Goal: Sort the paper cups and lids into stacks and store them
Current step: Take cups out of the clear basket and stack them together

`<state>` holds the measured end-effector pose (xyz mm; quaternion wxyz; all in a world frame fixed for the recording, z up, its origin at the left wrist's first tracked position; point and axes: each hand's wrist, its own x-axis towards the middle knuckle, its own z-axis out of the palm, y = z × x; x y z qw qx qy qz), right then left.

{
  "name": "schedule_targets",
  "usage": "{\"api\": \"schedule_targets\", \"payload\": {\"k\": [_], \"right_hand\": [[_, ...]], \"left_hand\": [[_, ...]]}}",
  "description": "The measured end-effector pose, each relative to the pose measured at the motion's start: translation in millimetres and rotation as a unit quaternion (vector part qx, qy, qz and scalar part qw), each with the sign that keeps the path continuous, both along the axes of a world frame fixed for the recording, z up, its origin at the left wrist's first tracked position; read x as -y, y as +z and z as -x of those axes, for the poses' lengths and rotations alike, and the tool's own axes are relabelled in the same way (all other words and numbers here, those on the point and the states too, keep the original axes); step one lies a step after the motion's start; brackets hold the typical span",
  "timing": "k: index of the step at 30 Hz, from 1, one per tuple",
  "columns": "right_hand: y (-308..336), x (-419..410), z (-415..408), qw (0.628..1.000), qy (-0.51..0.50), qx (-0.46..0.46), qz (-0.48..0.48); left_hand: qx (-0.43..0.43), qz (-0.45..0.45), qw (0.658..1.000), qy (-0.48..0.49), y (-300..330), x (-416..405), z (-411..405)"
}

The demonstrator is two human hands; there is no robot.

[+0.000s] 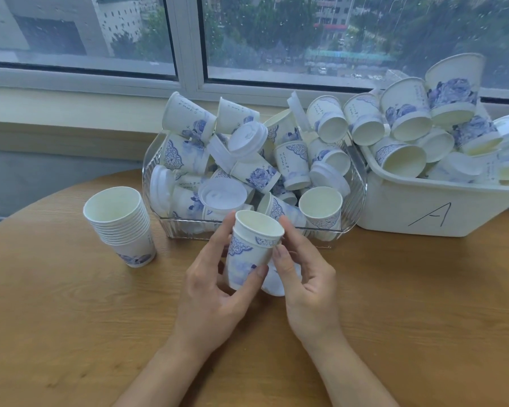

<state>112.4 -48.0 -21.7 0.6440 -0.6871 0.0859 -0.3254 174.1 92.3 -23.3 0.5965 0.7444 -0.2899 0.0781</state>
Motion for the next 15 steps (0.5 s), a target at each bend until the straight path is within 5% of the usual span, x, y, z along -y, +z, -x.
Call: {"api": "schedule_targets", "payload": {"k": [7, 15], "right_hand": [[3, 11, 3, 0.989, -0.045, -0.021, 0.140], [3, 56, 6, 0.909, -0.247, -0.071, 0.329]], "left_hand": [[-0.003, 0.012, 1.000, -0.005, -1, -1, -1], [-0.025, -0.014, 0.999, -0.020, -7, 1, -4]]}}
